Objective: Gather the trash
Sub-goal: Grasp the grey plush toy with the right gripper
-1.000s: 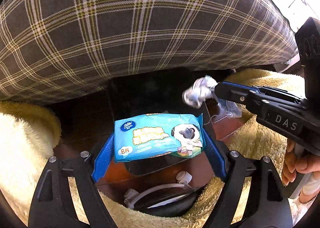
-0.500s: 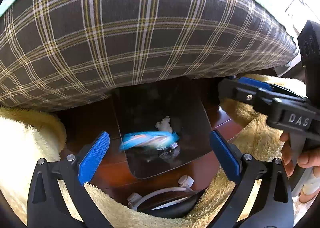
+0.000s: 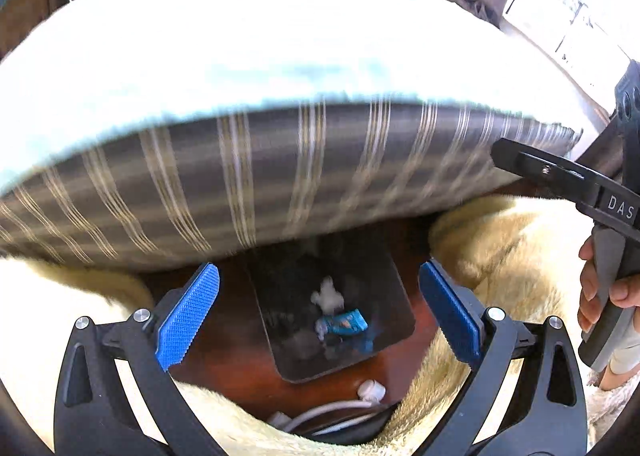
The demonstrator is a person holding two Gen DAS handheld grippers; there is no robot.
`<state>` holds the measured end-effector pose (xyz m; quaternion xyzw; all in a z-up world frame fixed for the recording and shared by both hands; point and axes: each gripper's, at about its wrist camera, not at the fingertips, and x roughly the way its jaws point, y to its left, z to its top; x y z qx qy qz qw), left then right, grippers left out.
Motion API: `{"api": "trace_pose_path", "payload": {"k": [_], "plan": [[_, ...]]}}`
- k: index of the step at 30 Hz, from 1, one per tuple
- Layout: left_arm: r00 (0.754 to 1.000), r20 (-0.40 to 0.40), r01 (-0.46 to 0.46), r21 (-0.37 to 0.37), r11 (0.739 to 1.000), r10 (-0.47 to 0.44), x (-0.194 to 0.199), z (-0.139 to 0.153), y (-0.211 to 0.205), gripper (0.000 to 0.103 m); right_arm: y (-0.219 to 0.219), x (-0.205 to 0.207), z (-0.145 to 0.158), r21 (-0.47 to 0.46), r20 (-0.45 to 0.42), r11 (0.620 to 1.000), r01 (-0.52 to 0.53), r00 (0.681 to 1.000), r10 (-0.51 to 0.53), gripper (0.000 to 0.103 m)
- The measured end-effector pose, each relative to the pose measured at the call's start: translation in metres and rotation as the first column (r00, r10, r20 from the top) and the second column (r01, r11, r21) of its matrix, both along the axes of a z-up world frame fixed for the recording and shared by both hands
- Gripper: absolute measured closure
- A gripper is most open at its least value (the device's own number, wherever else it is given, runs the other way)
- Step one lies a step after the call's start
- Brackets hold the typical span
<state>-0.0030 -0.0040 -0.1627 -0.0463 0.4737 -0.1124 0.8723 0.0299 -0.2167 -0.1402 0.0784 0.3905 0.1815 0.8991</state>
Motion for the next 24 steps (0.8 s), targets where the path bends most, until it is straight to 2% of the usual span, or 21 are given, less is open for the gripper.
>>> {"api": "trace_pose_path", "payload": {"k": [3,6,7,12,16,21,24], "plan": [[0.998,0.059,-0.014,0.008,1.0,0.014,0.004,0.025,0.008,0.008,-0.003,0.006,0.025,-0.046,0.082,0.999,0.011,0.997,-0.007,0.013],[0.994,0.107,-0.031,0.026,0.999,0.028,0.012,0.045,0.017,0.008,0.001,0.018,0.038,-0.069,0.117,0.998,0.005,0.993,0.003,0.013],[0.993,0.117,-0.036,0.031,0.999,0.033,0.015,0.049,0.018,0.008,0.001,0.022,0.041,-0.112,0.102,0.994,-0.016,0.994,0.027,0.013],[0.986,0.152,-0.072,0.036,0.997,0.066,0.039,0.071,0.031,0.008,0.007,0.053,0.055,-0.08,0.142,0.996,-0.038,0.989,0.049,0.013],[0.983,0.176,-0.07,0.056,0.996,0.059,0.056,0.072,0.03,0.008,0.008,0.088,0.065,-0.04,0.148,0.999,-0.025,0.988,0.03,0.013],[0.982,0.177,-0.08,0.038,0.996,0.072,0.087,0.072,0.033,0.008,0.026,0.112,0.074,-0.056,0.176,0.998,-0.016,0.984,0.026,0.013],[0.979,0.185,-0.093,0.052,0.994,0.082,0.104,0.075,0.034,0.009,0.035,0.125,0.079,-0.075,0.197,0.997,-0.018,0.98,0.033,0.013]]}}
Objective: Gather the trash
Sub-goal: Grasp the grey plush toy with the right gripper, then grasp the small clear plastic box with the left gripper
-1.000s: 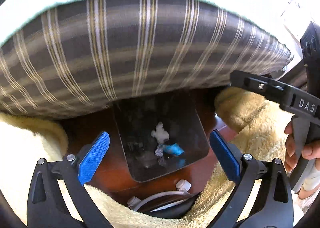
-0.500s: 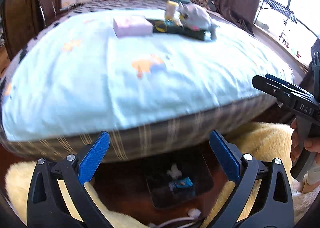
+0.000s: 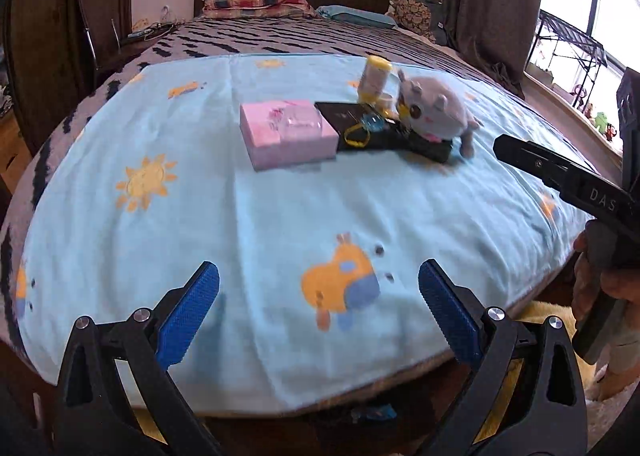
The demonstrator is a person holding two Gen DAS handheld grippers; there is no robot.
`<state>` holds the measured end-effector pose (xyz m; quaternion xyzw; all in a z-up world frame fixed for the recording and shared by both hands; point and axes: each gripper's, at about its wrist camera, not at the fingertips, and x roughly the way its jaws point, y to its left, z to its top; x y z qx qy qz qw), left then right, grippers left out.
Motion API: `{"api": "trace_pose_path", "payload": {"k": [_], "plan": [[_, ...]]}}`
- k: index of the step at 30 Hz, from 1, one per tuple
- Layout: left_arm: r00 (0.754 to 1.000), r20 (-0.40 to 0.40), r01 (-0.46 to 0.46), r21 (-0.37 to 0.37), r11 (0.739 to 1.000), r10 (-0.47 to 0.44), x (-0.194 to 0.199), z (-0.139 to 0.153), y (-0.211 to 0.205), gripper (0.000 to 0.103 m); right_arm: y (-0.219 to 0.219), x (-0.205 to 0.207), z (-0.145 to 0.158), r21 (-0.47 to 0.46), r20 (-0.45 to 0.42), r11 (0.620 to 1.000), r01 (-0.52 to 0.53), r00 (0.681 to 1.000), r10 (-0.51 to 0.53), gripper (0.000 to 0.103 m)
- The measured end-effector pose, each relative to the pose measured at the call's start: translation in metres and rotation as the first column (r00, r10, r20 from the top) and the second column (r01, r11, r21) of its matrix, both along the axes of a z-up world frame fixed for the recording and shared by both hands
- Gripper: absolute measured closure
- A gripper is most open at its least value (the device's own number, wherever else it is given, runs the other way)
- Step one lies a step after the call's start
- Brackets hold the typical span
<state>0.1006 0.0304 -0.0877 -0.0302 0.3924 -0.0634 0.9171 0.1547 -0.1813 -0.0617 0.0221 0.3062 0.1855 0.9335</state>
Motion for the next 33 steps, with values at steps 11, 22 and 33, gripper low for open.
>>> {"api": "trace_pose_path", "payload": {"k": [11,22,33], "plan": [[1.0,0.003,-0.022,0.045,0.999,0.022,0.05,0.011,0.004,0.009,0.048,0.055,0.008,-0.094,0.027,0.995,-0.039,0.999,0.042,0.004],[0.999,0.01,-0.046,0.048,0.998,0.046,0.083,0.015,0.011,0.017,0.046,0.075,-0.006,-0.153,0.014,0.988,-0.022,1.0,0.025,0.036],[1.0,0.001,-0.025,0.079,0.997,0.025,0.116,0.014,-0.005,0.046,0.023,0.053,0.015,-0.058,0.018,0.997,-0.048,0.999,0.049,0.039]]}}
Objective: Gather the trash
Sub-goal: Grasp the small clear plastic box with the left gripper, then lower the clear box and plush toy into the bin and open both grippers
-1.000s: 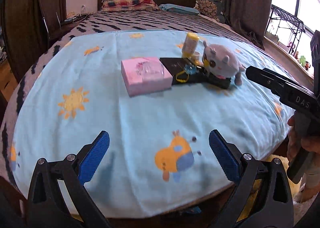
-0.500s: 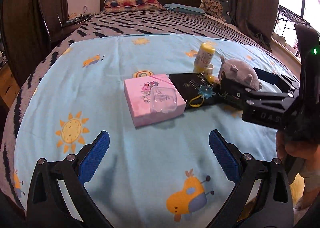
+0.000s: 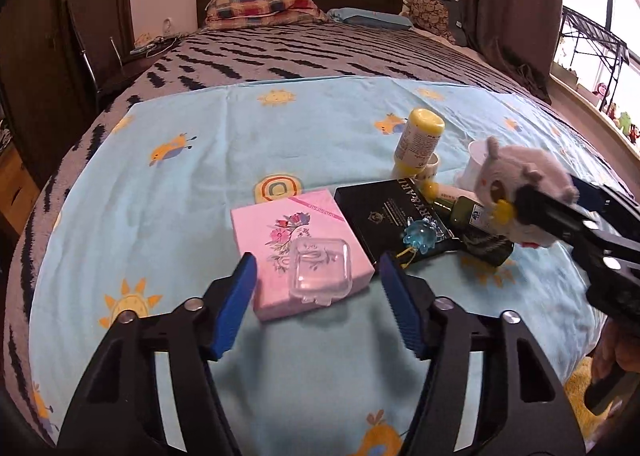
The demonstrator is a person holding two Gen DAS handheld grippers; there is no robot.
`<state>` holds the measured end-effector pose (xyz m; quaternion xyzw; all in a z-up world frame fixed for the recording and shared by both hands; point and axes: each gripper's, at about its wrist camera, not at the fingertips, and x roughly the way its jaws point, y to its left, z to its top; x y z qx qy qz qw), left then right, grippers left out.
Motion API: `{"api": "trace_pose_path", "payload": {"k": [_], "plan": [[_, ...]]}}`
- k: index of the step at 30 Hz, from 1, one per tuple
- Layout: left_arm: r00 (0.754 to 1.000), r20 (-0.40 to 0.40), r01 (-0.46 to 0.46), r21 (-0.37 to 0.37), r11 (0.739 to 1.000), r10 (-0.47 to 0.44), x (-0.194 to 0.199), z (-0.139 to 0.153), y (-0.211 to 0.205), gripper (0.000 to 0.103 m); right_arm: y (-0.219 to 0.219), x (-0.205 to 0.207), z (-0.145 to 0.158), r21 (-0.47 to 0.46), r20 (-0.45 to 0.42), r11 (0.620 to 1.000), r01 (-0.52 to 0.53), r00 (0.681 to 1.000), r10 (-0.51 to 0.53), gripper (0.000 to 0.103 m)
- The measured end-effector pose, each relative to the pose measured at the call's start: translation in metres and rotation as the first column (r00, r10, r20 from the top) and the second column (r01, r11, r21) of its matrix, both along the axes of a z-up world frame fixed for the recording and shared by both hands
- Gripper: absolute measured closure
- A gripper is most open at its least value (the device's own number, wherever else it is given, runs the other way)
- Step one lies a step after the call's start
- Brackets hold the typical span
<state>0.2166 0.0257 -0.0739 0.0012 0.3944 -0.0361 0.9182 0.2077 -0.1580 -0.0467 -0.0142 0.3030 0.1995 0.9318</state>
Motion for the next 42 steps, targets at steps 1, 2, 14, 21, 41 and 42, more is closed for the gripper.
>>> {"api": "trace_pose_path", "payload": {"k": [1,2,14,21,41,42], "plan": [[1.0,-0.005,0.004,0.004,1.0,-0.004,0.002,-0.001,-0.001,0.047,-0.004,-0.003,0.003,0.013,0.001,1.0,0.001,1.0,-0.001,0.039],[1.0,-0.012,0.01,0.005,1.0,-0.01,0.005,-0.003,-0.002,0.051,-0.008,-0.005,0.006,0.028,0.001,1.0,0.001,1.0,-0.001,0.039],[0.999,0.008,0.042,0.017,0.999,-0.043,-0.012,0.004,-0.005,0.07,-0.035,-0.052,0.02,0.051,0.035,0.998,-0.022,0.999,0.02,0.039],[0.995,0.067,0.068,0.024,0.997,-0.07,-0.067,0.015,-0.013,0.07,-0.048,-0.087,0.016,0.046,0.031,0.998,-0.032,0.999,0.031,0.039],[0.986,0.07,0.153,-0.028,0.988,-0.151,-0.218,-0.017,-0.027,0.07,-0.06,-0.187,-0.036,0.097,-0.114,0.991,-0.089,0.988,0.1,0.039],[0.987,0.054,0.152,-0.038,0.988,-0.15,-0.22,-0.023,-0.026,0.07,-0.059,-0.192,-0.043,0.091,-0.133,0.992,-0.087,0.986,0.098,0.039]]}}
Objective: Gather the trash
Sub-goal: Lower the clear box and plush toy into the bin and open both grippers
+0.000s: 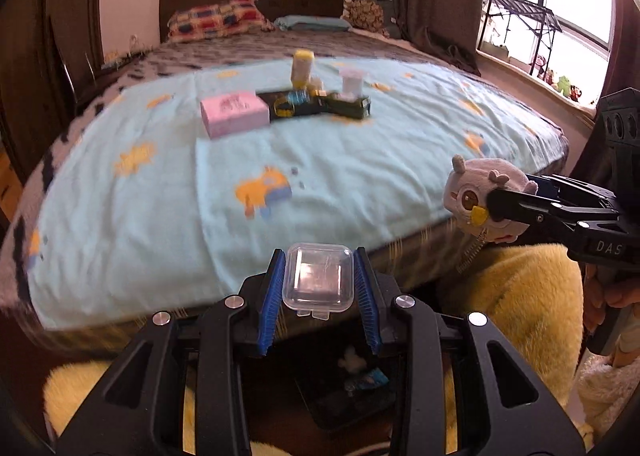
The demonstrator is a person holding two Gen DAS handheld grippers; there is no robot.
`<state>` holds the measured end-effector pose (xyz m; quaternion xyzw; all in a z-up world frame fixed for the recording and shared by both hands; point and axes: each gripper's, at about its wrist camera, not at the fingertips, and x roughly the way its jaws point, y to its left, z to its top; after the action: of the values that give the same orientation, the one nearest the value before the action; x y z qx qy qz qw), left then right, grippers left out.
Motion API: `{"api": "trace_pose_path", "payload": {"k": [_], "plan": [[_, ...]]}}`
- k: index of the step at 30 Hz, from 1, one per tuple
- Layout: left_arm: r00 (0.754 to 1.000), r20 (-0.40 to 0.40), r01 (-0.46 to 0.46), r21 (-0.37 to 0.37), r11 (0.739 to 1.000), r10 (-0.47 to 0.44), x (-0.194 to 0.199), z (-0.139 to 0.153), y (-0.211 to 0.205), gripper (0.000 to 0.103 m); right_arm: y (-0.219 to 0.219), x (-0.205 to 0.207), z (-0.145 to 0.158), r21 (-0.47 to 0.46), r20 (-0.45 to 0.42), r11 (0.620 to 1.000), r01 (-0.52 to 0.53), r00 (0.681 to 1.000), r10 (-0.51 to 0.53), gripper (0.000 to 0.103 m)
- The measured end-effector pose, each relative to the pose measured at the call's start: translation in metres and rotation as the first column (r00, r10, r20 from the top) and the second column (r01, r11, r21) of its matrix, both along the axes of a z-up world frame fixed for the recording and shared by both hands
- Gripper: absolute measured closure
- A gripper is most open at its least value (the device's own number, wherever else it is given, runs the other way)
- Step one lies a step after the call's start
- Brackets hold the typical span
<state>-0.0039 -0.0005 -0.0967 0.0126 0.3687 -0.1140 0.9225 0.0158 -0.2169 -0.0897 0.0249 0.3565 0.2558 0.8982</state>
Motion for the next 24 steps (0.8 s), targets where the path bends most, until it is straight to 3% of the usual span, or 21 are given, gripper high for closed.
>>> {"api": "trace_pose_path", "payload": {"k": [8,15,24], "plan": [[0.987,-0.159,-0.039,-0.016,0.999,0.036,-0.013,-0.061,0.002,0.07,0.006,-0.012,-0.049,0.02,-0.16,1.0,0.018,0.987,-0.014,0.039],[0.964,-0.265,-0.035,-0.036,0.999,0.025,-0.011,-0.102,-0.009,0.07,0.019,-0.01,-0.111,0.013,-0.317,0.999,0.043,0.948,-0.037,0.039],[0.92,-0.392,-0.032,-0.033,0.999,0.017,0.004,-0.159,-0.016,0.07,0.039,-0.004,-0.153,-0.05,-0.381,0.998,0.046,0.923,-0.062,0.039]]}}
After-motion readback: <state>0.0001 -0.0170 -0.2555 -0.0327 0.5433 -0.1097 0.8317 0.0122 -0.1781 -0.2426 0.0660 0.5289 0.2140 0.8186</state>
